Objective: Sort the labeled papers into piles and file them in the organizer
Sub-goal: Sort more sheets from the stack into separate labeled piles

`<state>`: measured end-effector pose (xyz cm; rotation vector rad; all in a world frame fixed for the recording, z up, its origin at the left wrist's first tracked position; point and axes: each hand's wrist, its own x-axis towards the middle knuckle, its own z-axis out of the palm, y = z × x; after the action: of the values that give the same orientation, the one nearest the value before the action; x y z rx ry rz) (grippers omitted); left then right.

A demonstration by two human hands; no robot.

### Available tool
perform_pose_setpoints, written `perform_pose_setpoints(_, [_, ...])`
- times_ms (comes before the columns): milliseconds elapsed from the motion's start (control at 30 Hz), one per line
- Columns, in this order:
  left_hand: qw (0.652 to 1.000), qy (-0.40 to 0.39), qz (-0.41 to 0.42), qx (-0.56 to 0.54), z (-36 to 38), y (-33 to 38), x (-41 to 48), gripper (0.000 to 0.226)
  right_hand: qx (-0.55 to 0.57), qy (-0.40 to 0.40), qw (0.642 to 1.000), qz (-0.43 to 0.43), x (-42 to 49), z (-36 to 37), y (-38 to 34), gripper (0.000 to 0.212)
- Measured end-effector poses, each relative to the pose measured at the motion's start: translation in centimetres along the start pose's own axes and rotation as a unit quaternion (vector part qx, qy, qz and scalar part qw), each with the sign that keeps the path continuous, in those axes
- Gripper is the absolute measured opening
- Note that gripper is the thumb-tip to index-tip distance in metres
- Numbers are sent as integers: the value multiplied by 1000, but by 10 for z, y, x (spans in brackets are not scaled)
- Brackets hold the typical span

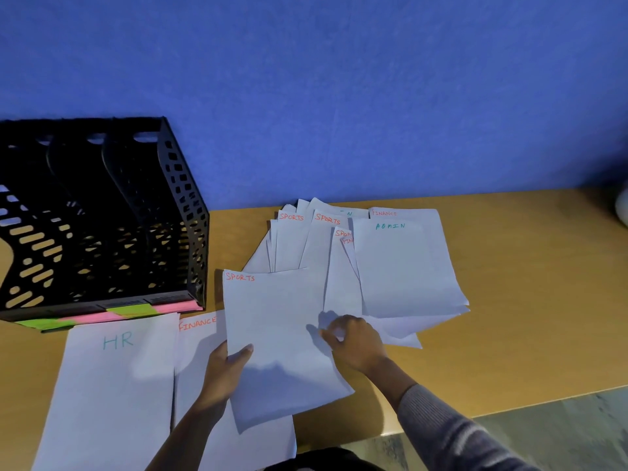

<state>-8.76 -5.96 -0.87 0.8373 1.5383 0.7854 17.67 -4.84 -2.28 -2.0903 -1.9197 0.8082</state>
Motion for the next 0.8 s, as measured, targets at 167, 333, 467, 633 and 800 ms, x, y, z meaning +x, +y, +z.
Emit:
perform_pose_setpoints(167, [1000,-6,-12,8,0,1,0,34,-16,-41,998,42,0,4,7,72])
perform_pose_setpoints(333, [999,-8,-31,14,-1,2,0,33,-30,-61,995,70,2,10,9,89])
perform_pose_setpoints(467, [999,-12,-42,21,-2,2,0,33,-53,-74,991,103,4,16,6,90])
perform_pose_setpoints(633, [999,-17,-44,24,-2,2,0,34,-78,-75,985,132,5,25,-2,81])
perform_pose_setpoints(800, [998,-11,-43,33,-3,2,0,34,-53,-39,994,84,5,24,-3,60])
